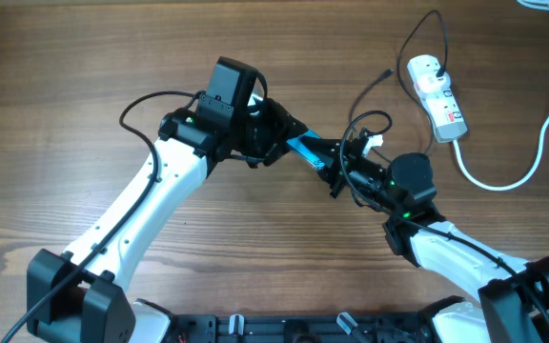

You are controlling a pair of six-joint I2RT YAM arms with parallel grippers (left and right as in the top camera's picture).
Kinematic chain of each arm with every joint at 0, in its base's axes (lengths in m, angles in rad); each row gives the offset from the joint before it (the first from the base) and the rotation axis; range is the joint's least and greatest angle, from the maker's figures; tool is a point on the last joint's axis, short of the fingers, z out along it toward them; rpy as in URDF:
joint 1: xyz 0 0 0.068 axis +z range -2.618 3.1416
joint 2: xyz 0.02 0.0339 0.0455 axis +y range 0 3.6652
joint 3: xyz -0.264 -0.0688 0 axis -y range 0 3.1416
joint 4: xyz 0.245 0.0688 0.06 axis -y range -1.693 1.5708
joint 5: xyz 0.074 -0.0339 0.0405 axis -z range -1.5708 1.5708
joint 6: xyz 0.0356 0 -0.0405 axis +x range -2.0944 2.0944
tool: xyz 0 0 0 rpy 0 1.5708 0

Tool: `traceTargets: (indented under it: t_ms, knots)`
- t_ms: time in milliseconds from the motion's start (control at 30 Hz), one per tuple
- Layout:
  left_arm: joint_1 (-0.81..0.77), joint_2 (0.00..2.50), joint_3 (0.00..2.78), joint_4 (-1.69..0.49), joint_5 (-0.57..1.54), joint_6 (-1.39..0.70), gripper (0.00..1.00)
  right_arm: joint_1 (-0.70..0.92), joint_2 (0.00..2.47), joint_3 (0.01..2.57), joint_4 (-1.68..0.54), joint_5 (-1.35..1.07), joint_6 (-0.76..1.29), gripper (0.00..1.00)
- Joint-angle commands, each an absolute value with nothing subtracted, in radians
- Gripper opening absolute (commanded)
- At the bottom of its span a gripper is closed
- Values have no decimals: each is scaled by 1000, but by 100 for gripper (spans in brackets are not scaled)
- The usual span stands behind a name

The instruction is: Plug charger to phone and switch on socket

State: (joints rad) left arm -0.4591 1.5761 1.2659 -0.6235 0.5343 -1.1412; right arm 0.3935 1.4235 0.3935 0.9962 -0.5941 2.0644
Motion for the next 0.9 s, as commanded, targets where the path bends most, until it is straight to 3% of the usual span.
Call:
traceTargets:
  t_ms: [0, 233, 567, 667, 800, 867]
  knots:
    - [-467, 1565, 1260, -608, 552, -1205, 31, 393, 1421, 406, 1009, -585, 2072, 4]
    - [-467, 1565, 1260, -584, 550, -1252, 11, 393, 1421, 406, 1009, -585, 2072, 4]
    - [-467, 1565, 1260, -549, 550, -1299, 4, 393, 1421, 406, 1001, -585, 2071, 5]
    - [-461, 1565, 1260, -549, 550, -1298, 4, 393, 1421, 406, 981, -590, 2071, 19]
    - [-414, 1565, 1260, -549, 554, -1279, 4, 393, 1421, 406, 978, -611, 2070, 27]
    - [-373, 1565, 1260, -550, 591, -1190, 4, 393, 1421, 406, 959, -611, 2068, 39]
